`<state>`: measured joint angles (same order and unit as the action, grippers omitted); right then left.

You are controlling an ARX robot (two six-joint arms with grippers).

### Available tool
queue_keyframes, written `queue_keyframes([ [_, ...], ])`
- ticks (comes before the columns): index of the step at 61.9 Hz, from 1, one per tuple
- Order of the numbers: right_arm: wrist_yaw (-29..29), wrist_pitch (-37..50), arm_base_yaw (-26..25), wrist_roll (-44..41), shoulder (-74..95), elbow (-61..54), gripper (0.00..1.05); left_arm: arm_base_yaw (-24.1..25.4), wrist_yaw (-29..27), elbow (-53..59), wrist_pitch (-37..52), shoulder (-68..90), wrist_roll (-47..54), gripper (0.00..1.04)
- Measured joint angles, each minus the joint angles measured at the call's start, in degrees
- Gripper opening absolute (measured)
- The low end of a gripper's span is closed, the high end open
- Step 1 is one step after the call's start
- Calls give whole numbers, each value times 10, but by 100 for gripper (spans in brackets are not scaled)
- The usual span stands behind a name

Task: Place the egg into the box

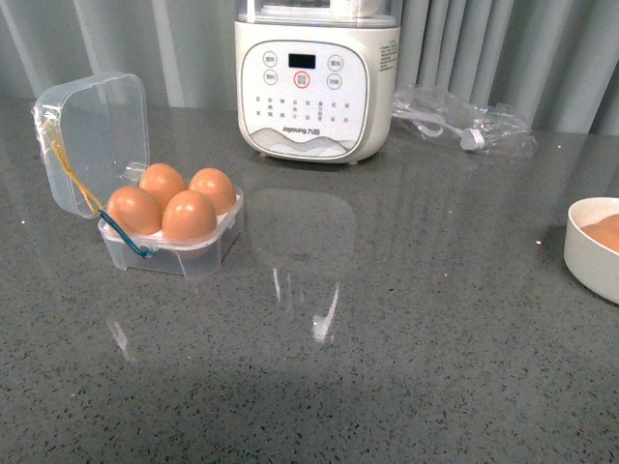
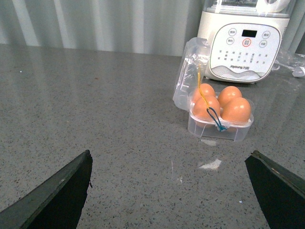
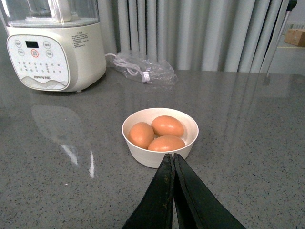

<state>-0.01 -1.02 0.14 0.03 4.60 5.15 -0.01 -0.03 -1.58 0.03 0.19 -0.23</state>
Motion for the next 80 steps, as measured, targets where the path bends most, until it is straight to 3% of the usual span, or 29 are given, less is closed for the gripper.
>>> queue_keyframes([
  [55, 0, 8, 0, -1, -43, -48, 3, 0, 0, 0, 0, 0, 0, 98],
  [75, 0, 8, 0, 0, -43, -48, 59, 0, 0, 0, 0, 0, 0, 98],
  [80, 0, 8, 0, 0, -43, -48, 78, 0, 0, 0, 0, 0, 0, 98],
])
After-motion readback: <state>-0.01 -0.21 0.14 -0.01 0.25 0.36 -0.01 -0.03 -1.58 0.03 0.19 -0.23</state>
